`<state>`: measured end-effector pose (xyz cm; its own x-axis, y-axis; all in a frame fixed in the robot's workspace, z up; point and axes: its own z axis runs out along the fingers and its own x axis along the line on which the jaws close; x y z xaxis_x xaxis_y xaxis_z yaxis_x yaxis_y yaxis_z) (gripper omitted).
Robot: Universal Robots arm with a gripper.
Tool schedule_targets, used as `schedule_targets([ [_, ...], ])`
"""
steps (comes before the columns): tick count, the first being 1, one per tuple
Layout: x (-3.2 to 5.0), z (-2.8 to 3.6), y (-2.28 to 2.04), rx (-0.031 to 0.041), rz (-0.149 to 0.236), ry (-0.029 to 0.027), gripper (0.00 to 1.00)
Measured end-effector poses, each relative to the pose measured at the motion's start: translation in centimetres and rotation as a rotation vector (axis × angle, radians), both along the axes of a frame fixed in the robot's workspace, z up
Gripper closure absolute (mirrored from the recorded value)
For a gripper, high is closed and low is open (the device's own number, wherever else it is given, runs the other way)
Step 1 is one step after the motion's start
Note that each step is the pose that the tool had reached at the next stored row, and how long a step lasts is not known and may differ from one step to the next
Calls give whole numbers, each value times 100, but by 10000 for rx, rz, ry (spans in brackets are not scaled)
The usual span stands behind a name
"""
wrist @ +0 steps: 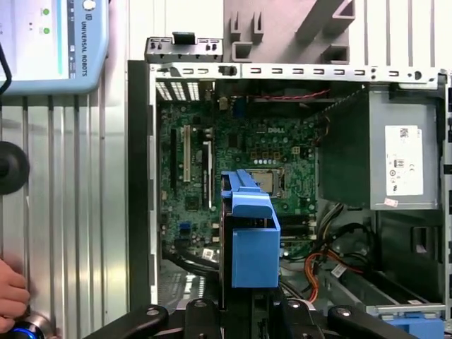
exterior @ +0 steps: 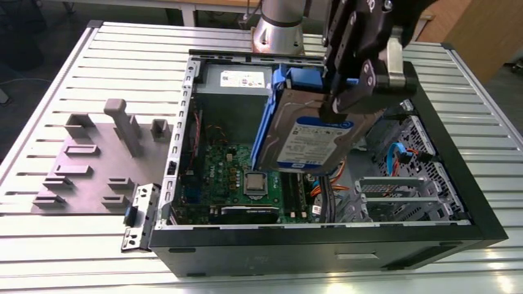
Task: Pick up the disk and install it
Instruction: 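Pick up the disk, then insert the disk into the insertion slot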
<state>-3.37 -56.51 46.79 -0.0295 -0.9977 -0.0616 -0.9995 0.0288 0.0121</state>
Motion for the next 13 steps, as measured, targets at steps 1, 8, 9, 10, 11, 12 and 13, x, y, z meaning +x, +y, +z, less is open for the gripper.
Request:
schedule_targets([
  [1,3,-1,-31,-1,0,1,65],
  [8,169,-7,-139,-1,1,9,65],
  [9,207,-8,-145,-1,0,11,65],
  [10,247,-9,-152,0,0,12,65],
  [11,290,-9,-158,-1,0,15,65],
  [12,332,-10,-163,-1,1,17,65],
  [13,367,-11,-167,-1,0,19,65],
])
